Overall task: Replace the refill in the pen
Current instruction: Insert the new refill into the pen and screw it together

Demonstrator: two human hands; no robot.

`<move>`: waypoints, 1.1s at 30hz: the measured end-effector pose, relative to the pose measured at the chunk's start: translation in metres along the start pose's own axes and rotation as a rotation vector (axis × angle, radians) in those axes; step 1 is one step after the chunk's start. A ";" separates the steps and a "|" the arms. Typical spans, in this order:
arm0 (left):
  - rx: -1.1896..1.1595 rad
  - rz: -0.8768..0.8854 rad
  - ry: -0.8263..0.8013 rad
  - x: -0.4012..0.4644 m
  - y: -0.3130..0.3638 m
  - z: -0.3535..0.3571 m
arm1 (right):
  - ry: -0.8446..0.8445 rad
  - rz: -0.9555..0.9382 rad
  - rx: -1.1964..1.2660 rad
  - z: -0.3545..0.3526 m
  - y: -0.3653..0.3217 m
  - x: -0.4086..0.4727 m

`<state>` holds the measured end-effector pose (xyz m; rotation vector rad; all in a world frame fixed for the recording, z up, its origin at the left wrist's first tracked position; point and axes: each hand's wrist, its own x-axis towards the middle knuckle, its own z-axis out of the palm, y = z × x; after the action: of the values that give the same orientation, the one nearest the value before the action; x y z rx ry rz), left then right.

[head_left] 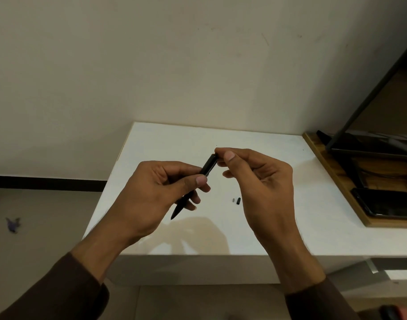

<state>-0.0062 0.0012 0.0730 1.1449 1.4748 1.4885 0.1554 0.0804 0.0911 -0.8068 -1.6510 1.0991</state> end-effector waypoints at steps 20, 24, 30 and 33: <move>-0.033 -0.013 0.020 -0.001 -0.004 -0.007 | -0.128 0.470 -0.678 -0.032 0.094 0.017; -0.037 -0.021 0.021 0.000 -0.005 -0.008 | -0.100 0.472 -0.702 -0.024 0.104 0.017; -0.032 -0.006 0.040 0.000 -0.001 -0.012 | -0.152 0.438 -0.741 -0.021 0.100 0.017; -0.037 -0.006 0.044 0.000 0.000 -0.012 | -0.180 0.401 -0.790 -0.022 0.100 0.017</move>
<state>-0.0174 -0.0031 0.0738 1.0907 1.4730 1.5395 0.1723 0.1391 0.0069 -1.6365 -2.1670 0.7682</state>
